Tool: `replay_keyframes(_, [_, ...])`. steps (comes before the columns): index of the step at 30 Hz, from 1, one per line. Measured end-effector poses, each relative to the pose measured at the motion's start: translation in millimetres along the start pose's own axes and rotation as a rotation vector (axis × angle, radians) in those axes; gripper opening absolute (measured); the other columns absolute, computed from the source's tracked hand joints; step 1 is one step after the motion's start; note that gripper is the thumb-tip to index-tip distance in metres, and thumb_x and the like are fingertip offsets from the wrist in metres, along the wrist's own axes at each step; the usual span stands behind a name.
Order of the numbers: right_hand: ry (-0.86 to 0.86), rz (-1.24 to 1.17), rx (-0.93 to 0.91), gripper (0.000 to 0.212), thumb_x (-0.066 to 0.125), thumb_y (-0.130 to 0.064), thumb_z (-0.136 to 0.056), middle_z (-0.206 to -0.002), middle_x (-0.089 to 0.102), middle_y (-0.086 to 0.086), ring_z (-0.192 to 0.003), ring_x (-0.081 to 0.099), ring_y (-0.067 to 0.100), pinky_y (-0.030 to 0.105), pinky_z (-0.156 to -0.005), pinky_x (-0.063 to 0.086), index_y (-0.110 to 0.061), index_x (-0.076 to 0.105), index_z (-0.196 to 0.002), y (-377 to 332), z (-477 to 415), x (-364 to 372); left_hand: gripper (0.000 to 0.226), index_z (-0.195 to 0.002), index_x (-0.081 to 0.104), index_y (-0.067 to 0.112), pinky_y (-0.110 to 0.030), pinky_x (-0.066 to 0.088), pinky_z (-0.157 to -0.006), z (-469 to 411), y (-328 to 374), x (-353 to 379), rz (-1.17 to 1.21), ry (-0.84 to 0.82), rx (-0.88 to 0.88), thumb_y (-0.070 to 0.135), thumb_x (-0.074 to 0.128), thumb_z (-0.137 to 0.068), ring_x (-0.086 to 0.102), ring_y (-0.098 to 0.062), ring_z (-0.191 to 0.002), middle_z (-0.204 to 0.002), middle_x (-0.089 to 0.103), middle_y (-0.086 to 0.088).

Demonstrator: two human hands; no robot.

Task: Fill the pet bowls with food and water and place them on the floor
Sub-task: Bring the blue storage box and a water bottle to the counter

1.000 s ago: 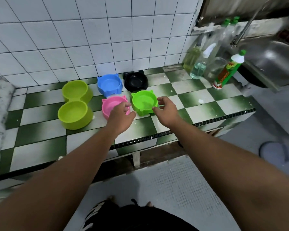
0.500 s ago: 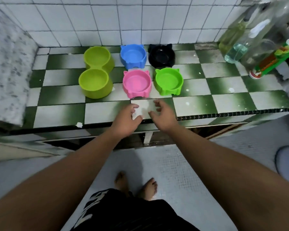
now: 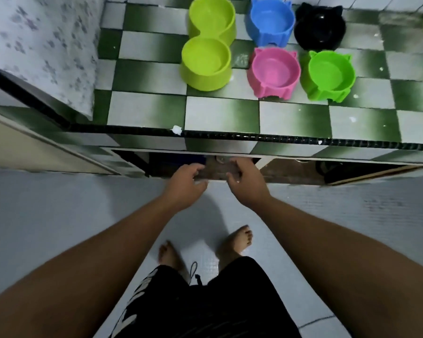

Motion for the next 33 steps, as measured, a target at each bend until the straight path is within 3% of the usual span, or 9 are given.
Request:
replay_keyframes(4, [-0.09, -0.004, 0.164, 0.05, 0.067, -0.032, -0.092, -0.134, 0.056, 0.008, -0.12, 0.054, 0.023, 0.034, -0.101, 0.046, -0.016, 0.053, -0.137, 20.6, 1.7, 77.8, 0.051, -0.142, 0.056, 0.016, -0.025, 0.04, -0.099, -14.5, -76.6, -2.6, -0.035, -0.037, -0.027, 0.031, 0.069, -0.095, 0.058, -0.023, -0.124, -0.139, 0.057, -0.01])
replay_keyframes(8, [-0.094, -0.085, 0.284, 0.055, 0.071, -0.038, -0.09, -0.137, 0.055, 0.007, -0.117, 0.058, 0.023, 0.034, -0.095, 0.049, -0.018, 0.052, -0.138, 48.9, -16.1, 132.3, 0.053, -0.144, 0.054, 0.01, -0.029, 0.041, -0.106, -41.8, -145.9, 2.6, -0.001, -0.02, -0.088, 0.027, 0.069, -0.096, 0.055, -0.026, -0.128, -0.143, 0.056, -0.014])
replay_keyframes(14, [-0.122, -0.056, 0.239, 0.057, 0.076, -0.034, -0.085, -0.133, 0.059, 0.009, -0.122, 0.056, 0.027, 0.036, -0.102, 0.047, -0.015, 0.054, -0.134, 102.5, -86.6, 199.5, 0.058, -0.149, 0.048, 0.016, -0.028, 0.038, -0.11, -120.3, -230.1, 37.9, 0.01, 0.037, -0.144, 0.033, 0.067, -0.097, 0.052, -0.026, -0.134, -0.147, 0.054, -0.011])
replay_keyframes(17, [-0.147, -0.05, 0.272, 0.073, 0.078, -0.039, -0.08, -0.132, 0.056, 0.002, -0.119, 0.056, 0.024, 0.038, -0.098, 0.051, -0.021, 0.044, -0.143, 131.3, -130.5, 240.3, 0.063, -0.152, 0.045, 0.021, -0.042, 0.044, -0.113, -171.5, -263.5, 50.7, -0.012, 0.071, -0.148, 0.037, 0.068, -0.095, 0.052, -0.031, -0.135, -0.15, 0.05, -0.012])
replay_keyframes(19, [-0.153, -0.119, 0.278, 0.083, 0.08, -0.04, -0.079, -0.13, 0.054, -0.001, -0.119, 0.056, 0.024, 0.043, -0.098, 0.052, -0.025, 0.036, -0.148, 145.1, -157.4, 267.6, 0.07, -0.154, 0.04, 0.026, -0.044, 0.045, -0.112, -208.6, -284.6, 58.1, -0.03, 0.088, -0.139, 0.042, 0.068, -0.093, 0.05, -0.031, -0.136, -0.152, 0.047, -0.011])
replay_keyframes(23, [-0.098, -0.069, 0.317, 0.101, 0.081, -0.05, -0.075, -0.15, 0.042, 0.009, -0.134, 0.047, 0.036, 0.044, -0.109, 0.044, -0.032, 0.022, -0.155, 182.7, -207.2, 313.1, 0.091, -0.154, 0.033, 0.032, -0.051, 0.047, -0.109, -287.8, -332.7, 70.2, -0.102, 0.159, -0.098, 0.069, 0.063, -0.076, 0.05, -0.034, -0.135, -0.151, 0.048, -0.011])
replay_keyframes(27, [-0.043, -0.147, 0.35, 0.127, 0.082, -0.073, -0.047, -0.159, 0.031, 0.003, -0.139, 0.043, 0.036, 0.055, -0.112, 0.041, -0.054, 0.005, -0.147, 221.5, -245.1, 351.4, 0.1, -0.153, 0.027, 0.041, -0.056, 0.046, -0.108, -343.0, -364.6, 70.6, -0.103, 0.211, -0.073, 0.075, 0.064, -0.066, 0.048, -0.037, -0.136, -0.153, 0.044, -0.009])
replay_keyframes(30, [-0.051, -0.146, 0.346, 0.128, 0.083, -0.065, -0.057, -0.165, 0.017, 0.003, -0.144, 0.034, 0.038, 0.057, -0.115, 0.035, -0.053, -0.003, -0.15, 234.1, -263.4, 365.6, 0.115, -0.159, 0.01, 0.045, -0.058, 0.038, -0.115, -360.1, -369.1, 76.0, -0.034, 0.176, -0.039, 0.066, 0.076, -0.066, 0.037, -0.036, -0.145, -0.163, 0.031, -0.008])
replay_keyframes(33, [-0.056, -0.155, 0.347, 0.129, 0.087, -0.05, -0.067, -0.161, 0.016, 0.005, -0.144, 0.031, 0.037, 0.052, -0.119, 0.031, -0.042, -0.006, -0.157, 244.3, -276.3, 371.2, 0.122, -0.159, 0.006, 0.047, -0.057, 0.038, -0.116, -373.3, -369.1, 84.1, 0.033, 0.126, 0.037, 0.06, 0.081, -0.064, 0.04, -0.029, -0.146, -0.163, 0.036, 0.001])
Point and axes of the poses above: each hand's wrist, its own z-axis away from the middle knuckle, its own x-axis out of the palm, y = z × x, the point moved 9 cm from there along -z, towards the middle knuckle
